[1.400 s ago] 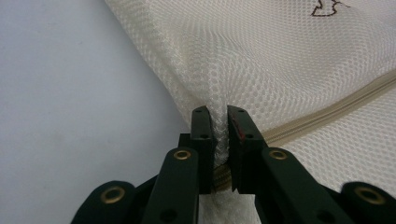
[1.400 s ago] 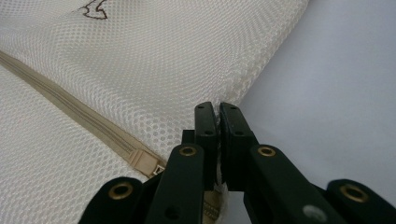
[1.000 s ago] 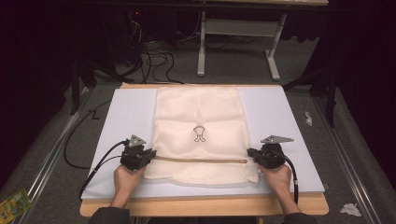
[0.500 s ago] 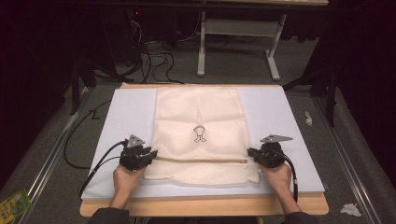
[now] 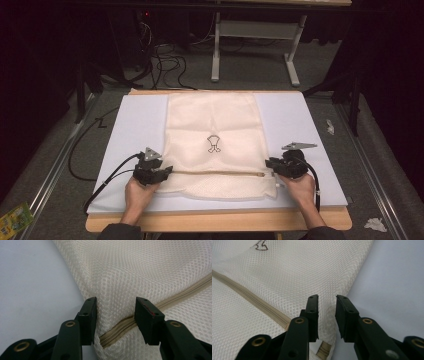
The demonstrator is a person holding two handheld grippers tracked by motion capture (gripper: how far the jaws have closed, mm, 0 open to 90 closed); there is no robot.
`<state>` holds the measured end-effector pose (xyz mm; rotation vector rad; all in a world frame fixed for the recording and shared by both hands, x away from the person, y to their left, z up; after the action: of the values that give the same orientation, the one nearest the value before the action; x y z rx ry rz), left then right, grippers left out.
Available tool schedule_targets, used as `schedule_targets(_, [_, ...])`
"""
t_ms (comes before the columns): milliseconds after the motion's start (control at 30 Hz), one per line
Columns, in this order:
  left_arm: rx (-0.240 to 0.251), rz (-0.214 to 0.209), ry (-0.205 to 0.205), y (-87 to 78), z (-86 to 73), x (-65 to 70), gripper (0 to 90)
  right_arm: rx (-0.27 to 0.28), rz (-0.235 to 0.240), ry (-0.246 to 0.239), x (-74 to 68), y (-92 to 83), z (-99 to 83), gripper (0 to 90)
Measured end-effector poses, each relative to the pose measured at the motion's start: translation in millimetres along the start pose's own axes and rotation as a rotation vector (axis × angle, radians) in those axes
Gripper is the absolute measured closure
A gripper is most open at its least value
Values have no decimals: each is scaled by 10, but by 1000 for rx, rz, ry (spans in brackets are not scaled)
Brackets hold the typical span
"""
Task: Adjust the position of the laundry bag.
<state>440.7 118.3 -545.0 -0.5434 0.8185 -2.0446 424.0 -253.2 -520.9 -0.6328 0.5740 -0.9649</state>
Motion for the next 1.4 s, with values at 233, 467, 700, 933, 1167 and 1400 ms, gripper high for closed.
schedule_targets(233, [10,17,17,13,-12,2,521,-39,35,55,37,-44,43,581])
schedule_targets(467, [14,23,19,18,-15,0,520,-138,82,182,45,-2,15,548])
schedule_targets(700, [16,27,17,22,-16,1,520,-243,112,241,25,83,-25,508])
schedule_targets(933, [19,31,14,25,-18,3,519,-314,130,274,-2,126,-86,490])
schedule_targets(1167, [16,29,12,29,-19,4,520,-331,141,300,-13,113,-93,489])
schedule_targets(1400, [16,29,7,32,-16,4,523,-316,194,315,-101,195,-29,477])
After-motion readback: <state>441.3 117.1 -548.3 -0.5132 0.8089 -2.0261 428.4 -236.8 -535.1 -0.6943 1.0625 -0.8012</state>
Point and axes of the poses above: each handheld gripper's, and its own axes: y roughly forward along the jaws, z roughly out of its top, x roughly to its right, the point moved 10 cm from there along y, roughly forward along the jaws, and after that the axes turned 2 degrees about -y, right-handed, at the moved point
